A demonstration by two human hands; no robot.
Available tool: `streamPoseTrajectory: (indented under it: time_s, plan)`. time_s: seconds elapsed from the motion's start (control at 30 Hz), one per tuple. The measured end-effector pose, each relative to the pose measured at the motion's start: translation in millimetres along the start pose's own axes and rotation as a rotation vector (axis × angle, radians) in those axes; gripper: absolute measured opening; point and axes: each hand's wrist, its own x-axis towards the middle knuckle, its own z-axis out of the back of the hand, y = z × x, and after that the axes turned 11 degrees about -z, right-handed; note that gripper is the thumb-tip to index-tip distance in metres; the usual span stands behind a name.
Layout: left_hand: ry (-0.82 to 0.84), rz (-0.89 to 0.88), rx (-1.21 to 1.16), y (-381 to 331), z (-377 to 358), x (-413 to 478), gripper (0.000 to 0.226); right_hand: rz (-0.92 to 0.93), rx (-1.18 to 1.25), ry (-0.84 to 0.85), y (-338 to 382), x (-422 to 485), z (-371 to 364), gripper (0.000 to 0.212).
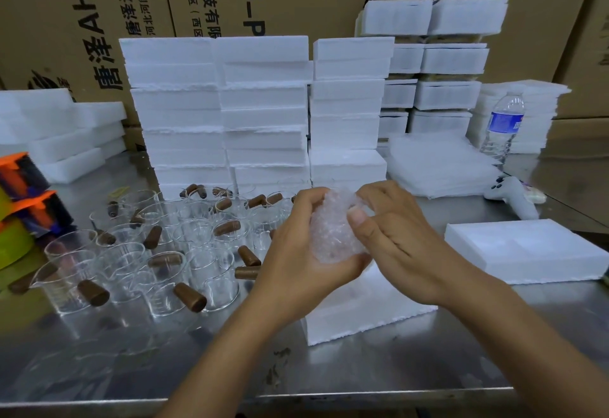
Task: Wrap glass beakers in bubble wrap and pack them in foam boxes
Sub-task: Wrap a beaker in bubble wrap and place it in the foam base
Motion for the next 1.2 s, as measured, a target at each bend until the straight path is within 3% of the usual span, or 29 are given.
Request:
streamPoseTrajectory:
  time_s: [0.1,0.2,0.37,0.5,0.83,1.1,1.2]
  plan:
    - [0.026,0.016,-0.018,2,5,1,0.054,0.008,0.185,-0.11,1,-2,1,0.049]
    - [0.056,0.021,0.033,4,9,1,0.051,0.002,0.378,-0.255,4,-6,6,0.021]
    - [0.062,0.014,0.044,3,4,1,0.049,0.171,0.002,-0.263,8,-4,2,0.032]
    - [-0.01,-0.002,0.041,4,4,1,0.065,0.087,-0.007,-0.329,3,-3,3,0.041]
    - [-0.023,0.001,-0.013,8,4,-1,0.079,0.07,0.029,-0.073,6,-4,-1,0.051]
    - [0.02,0.016,0.019,3,1,-3,0.077,0.097,-0.31,0.042,9,0,-5,0.076]
    - [0.028,0.009,0.049,3,0,-4,0.075,0.142,-0.331,0.022,8,1,-7,0.071]
